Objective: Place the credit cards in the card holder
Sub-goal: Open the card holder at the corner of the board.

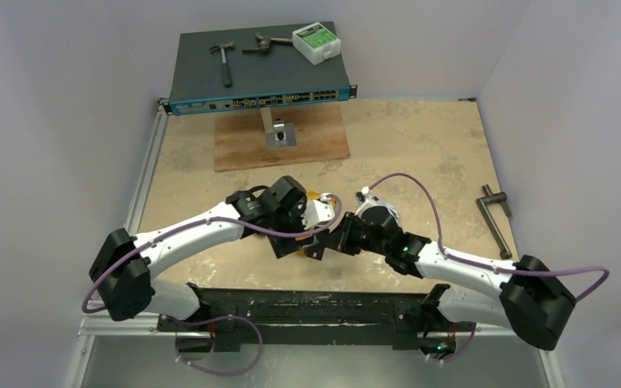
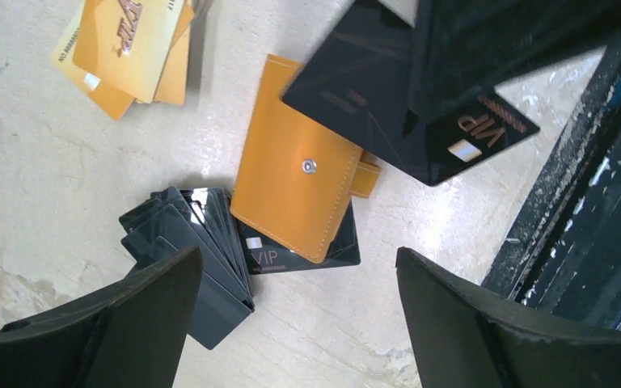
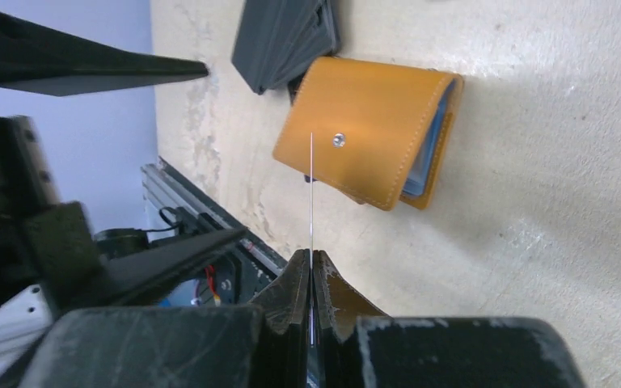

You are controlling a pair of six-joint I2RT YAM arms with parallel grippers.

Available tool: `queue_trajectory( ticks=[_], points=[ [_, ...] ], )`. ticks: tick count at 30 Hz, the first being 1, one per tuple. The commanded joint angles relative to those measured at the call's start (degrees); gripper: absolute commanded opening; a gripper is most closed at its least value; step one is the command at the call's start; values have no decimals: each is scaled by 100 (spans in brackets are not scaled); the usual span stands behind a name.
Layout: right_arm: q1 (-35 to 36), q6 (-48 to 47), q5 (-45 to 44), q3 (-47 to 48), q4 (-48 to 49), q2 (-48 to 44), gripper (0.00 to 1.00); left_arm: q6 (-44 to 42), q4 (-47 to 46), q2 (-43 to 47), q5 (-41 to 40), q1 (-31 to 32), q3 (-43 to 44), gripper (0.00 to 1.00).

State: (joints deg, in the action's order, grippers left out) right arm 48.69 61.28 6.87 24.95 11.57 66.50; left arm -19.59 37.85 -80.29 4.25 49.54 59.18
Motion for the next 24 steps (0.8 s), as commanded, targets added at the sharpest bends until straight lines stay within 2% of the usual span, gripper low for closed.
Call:
queue_trajectory(
  ticks=[1,5,10,13,24],
  points=[
    [-254,-249,-182,112,-293,-680,0,-873,-291,329,132,182,-496,95],
    [-711,-265,-86,-211,-559,-1259,0,-1166,-412,605,-154,622,-1144,99],
    [-808,-259,-257,-264,-857,-1604,0,-1830,-1684,391,-857,645,-1660,100],
    [-812,-201,-283,-307,-897,-1684,0,-1967,-2108,117,-971,574,-1427,97],
    [-821,-93,-336,-467,-996,-1926,0,-1956,-1796,-367,-646,265,-823,81]
  ],
)
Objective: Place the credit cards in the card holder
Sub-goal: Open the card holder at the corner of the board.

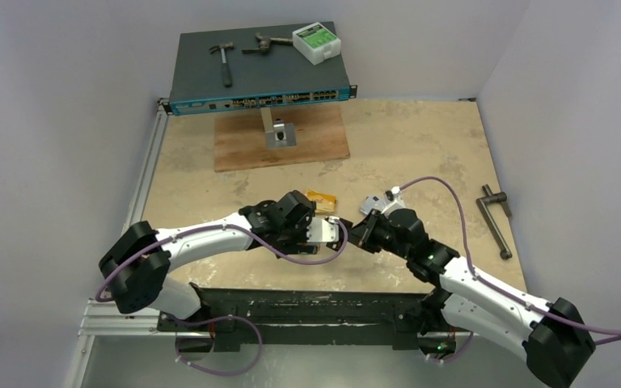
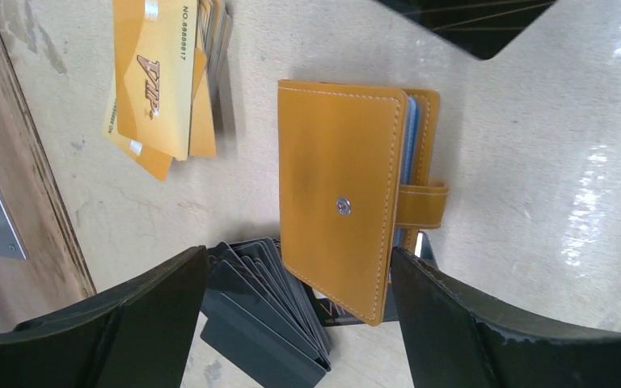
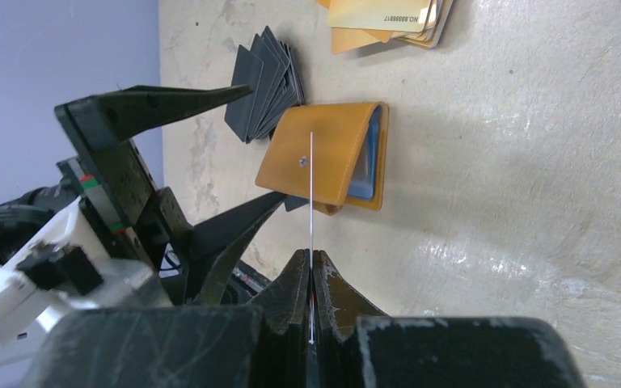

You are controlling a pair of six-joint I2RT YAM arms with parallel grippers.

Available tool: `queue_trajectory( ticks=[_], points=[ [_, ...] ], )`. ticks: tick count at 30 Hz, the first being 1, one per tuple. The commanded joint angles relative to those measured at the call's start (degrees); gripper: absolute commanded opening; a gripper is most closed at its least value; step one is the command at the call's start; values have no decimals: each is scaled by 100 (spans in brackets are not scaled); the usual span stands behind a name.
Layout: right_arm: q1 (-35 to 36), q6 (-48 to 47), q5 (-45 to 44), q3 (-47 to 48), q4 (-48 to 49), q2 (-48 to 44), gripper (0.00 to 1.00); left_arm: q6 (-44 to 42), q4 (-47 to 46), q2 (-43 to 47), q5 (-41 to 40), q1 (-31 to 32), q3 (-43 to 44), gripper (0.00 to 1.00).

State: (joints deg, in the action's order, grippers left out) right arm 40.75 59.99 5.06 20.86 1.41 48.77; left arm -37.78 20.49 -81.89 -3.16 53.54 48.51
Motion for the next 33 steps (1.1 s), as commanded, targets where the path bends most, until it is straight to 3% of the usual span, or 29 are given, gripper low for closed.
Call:
queue_trajectory(
  ticks=[1,8,15,21,28,33],
  points=[
    [-28,39,-154,-65,4,-169,0,-145,-10,-256,141,-141,256,81],
    [-34,13,-216,-70,-123,-294,0,-91,584,-203,634,-131,303,82],
    [-44,48,-185,-62,-46,-253,0,-157,42,-340,98,-131,315,75],
    [-48,61,-297,-43,-351,-480,0,-129,135,-851,-35,-292,666,60],
    [-43,93,-379,-65,-482,-640,0,332,391,-560,214,-325,802,44],
    [-48,125,-398,-48,-528,-690,0,765,599,-514,256,-434,1108,20]
  ],
)
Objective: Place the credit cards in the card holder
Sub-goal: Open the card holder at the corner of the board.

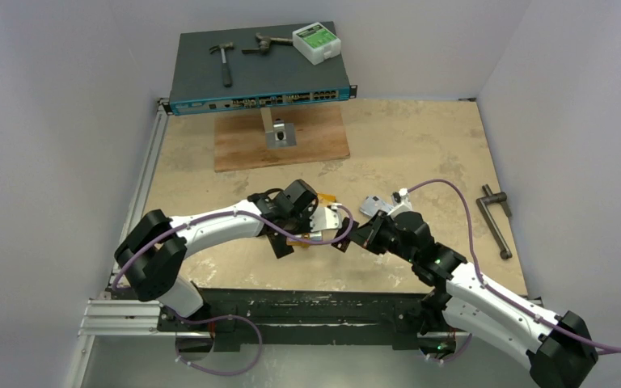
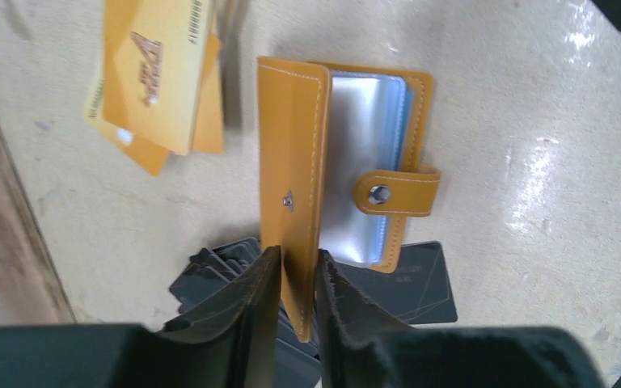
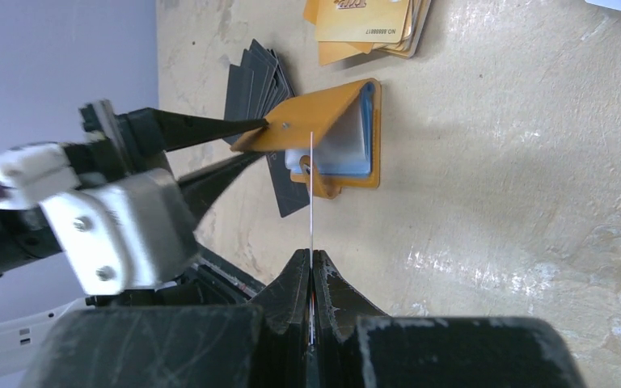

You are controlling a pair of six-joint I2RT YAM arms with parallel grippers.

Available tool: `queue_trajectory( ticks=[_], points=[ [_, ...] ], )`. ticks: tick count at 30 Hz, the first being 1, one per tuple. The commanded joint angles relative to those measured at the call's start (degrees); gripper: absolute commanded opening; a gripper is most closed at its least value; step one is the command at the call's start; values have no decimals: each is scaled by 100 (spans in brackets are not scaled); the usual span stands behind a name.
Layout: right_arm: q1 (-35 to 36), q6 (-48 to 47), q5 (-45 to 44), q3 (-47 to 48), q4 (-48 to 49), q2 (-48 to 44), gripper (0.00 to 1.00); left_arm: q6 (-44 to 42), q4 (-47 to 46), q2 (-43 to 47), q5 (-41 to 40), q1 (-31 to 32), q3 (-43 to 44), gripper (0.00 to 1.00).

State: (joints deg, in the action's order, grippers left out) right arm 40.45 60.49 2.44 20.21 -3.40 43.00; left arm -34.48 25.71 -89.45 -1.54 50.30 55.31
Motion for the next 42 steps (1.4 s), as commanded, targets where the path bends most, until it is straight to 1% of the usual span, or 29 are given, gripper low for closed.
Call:
queue_trajectory(
  ticks=[1,2,5,8,11,14,18,23,27,30,37,40,42],
  points=[
    [-19,81,-138,18,-82,-152,0,513,88,225,93,-131,470,17],
    [-14,81,-157,26,-135,-199,0,613,115,200,104,-146,524,13],
    [-18,86,-234,43,-341,-389,0,910,312,115,128,-152,710,7],
    [-12,64,-235,61,-558,-584,0,1366,634,71,313,-157,929,4],
    [-15,42,-360,43,-690,-760,0,2091,1213,22,724,-222,1303,0],
    [-11,51,-363,-32,-634,-860,0,2779,1668,14,1366,-284,1493,0],
    [-12,15,-268,-50,-358,-665,0,3752,1777,-29,2078,-339,1287,0],
    [-5,-224,-264,171,-249,-132,0,4562,1349,-119,2393,-423,869,0],
    [-3,-269,-205,219,5,172,0,4866,1170,-299,2657,-704,823,0],
    [48,-352,-42,346,211,517,0,4968,1025,-452,2695,-870,769,0],
    [733,-628,-179,1040,305,1555,0,5109,666,-518,2733,-993,485,0],
    [900,-652,192,1080,848,1807,0,5073,637,-496,2679,-1022,443,0],
    [986,-684,387,1138,927,1976,0,5046,622,-448,2630,-1025,428,0]
  ],
)
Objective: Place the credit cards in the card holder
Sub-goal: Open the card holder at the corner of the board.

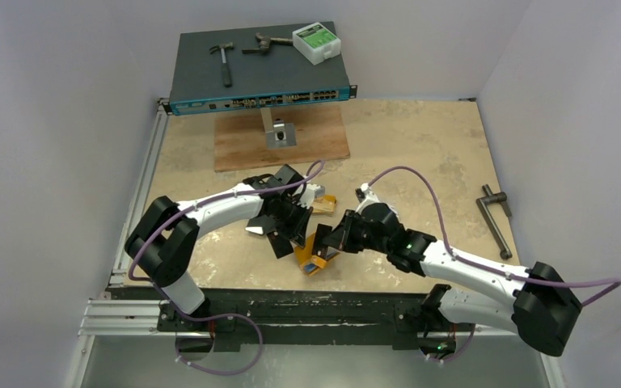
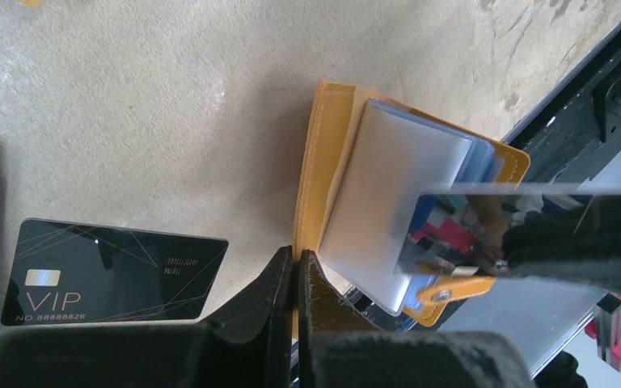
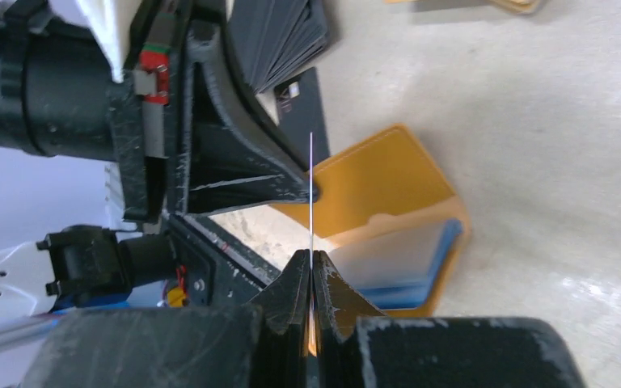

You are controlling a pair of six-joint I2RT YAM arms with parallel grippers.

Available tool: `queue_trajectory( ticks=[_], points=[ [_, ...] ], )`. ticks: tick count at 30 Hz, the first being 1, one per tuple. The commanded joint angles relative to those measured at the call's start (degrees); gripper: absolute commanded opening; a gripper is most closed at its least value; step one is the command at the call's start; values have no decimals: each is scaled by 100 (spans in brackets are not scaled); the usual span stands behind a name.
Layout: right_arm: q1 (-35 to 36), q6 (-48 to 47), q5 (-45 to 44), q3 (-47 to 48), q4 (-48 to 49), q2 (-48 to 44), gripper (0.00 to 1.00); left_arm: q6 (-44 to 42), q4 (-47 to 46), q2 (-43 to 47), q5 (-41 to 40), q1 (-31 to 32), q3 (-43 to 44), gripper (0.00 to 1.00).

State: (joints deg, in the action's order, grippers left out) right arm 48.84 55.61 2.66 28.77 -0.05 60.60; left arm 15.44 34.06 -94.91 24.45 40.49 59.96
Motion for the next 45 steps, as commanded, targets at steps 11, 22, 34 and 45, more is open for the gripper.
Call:
queue_trajectory(
  ticks=[11,22,34,45],
  points=[
    [323,-3,716,-251,-167,-592,0,-130,-153,332,-361,-43,-10,0],
    [385,418,1097,-1129,-25,-914,0,-151,-137,298,-387,-41,0,0],
    [433,491,1102,-1362,-315,-1390,0,-173,-147,256,-432,-40,-13,0],
    [529,443,1144,-1415,-329,-1454,0,-208,-129,152,-456,-41,31,0]
  ],
)
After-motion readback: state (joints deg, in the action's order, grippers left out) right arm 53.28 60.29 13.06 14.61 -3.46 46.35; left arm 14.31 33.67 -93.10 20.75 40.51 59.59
